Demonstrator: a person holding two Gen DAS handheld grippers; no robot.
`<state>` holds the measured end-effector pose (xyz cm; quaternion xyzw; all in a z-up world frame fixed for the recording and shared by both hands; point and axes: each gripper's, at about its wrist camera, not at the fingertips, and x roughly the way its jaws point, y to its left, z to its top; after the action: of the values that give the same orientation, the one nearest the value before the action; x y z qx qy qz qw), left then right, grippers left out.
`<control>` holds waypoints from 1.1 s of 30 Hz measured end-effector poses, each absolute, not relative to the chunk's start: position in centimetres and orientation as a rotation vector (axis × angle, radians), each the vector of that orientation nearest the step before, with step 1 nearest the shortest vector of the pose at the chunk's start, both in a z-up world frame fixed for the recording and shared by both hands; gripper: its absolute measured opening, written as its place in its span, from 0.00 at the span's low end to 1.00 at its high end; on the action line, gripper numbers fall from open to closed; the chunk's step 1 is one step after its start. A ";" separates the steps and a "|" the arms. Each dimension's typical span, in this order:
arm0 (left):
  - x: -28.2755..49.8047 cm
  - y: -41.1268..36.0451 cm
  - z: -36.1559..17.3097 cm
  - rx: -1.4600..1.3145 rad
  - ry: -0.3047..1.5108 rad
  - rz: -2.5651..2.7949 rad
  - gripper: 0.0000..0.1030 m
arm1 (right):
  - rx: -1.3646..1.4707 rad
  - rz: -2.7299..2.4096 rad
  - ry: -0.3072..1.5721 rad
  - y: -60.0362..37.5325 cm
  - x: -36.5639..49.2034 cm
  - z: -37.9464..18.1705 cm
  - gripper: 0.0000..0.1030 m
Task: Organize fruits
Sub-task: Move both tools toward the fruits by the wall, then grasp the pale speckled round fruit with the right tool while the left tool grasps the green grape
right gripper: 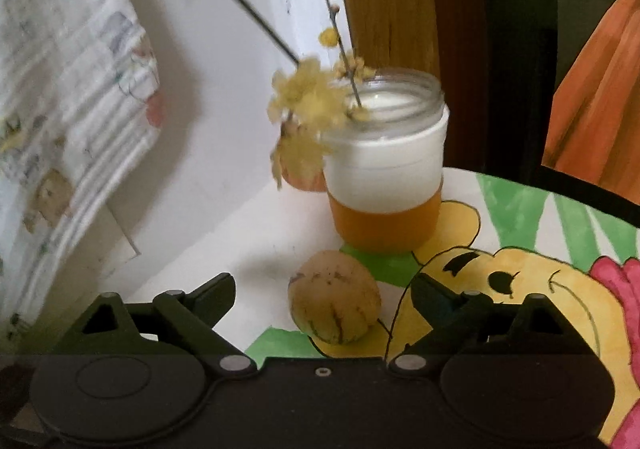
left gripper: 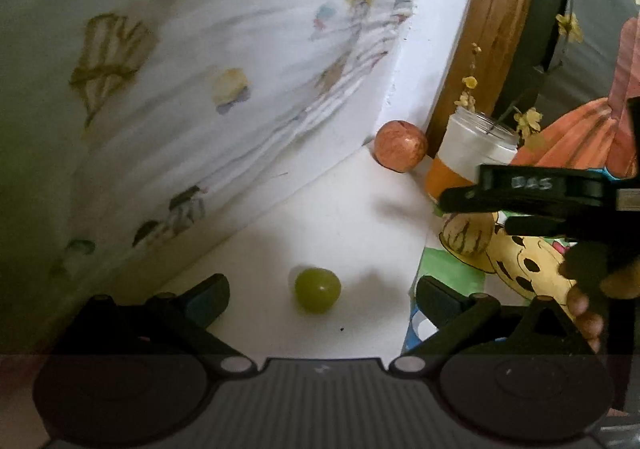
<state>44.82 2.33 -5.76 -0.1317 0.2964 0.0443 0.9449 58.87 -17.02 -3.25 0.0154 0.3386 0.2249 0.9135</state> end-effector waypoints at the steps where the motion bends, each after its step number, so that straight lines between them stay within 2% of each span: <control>1: 44.8 2.3 -5.7 -0.269 0.598 0.085 0.96 | 0.023 0.463 0.695 -16.9 58.9 -3.5 0.89; 6: 44.6 2.7 -5.6 -0.300 0.585 0.077 0.88 | -0.017 0.450 0.675 -16.5 58.7 -4.3 0.83; 14: 44.4 3.6 -5.9 -0.368 0.565 0.064 0.81 | -0.059 0.437 0.651 -15.6 58.6 -4.6 0.79; 16: 44.4 3.6 -5.9 -0.370 0.565 0.063 0.80 | -0.057 0.439 0.655 -15.5 58.6 -4.7 0.75; 18: 44.4 3.5 -5.9 -0.367 0.566 0.062 0.73 | -0.072 0.437 0.661 -15.2 58.8 -4.9 0.68; 23: 44.3 3.6 -5.9 -0.367 0.569 0.070 0.59 | -0.083 0.411 0.653 -15.0 58.9 -4.9 0.57; 25: 44.3 3.6 -5.9 -0.371 0.571 0.066 0.56 | -0.076 0.399 0.652 -15.2 58.9 -4.9 0.53; 30: 44.3 3.6 -6.1 -0.377 0.575 0.062 0.46 | -0.079 0.397 0.656 -15.3 58.8 -4.8 0.52; 33: 44.4 3.5 -6.1 -0.375 0.578 0.051 0.44 | -0.085 0.399 0.659 -15.1 58.7 -4.7 0.52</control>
<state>44.42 3.52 -6.10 -0.1839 0.2834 0.0248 0.9409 58.68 -15.07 -4.71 -0.0417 0.3215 0.1943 0.9258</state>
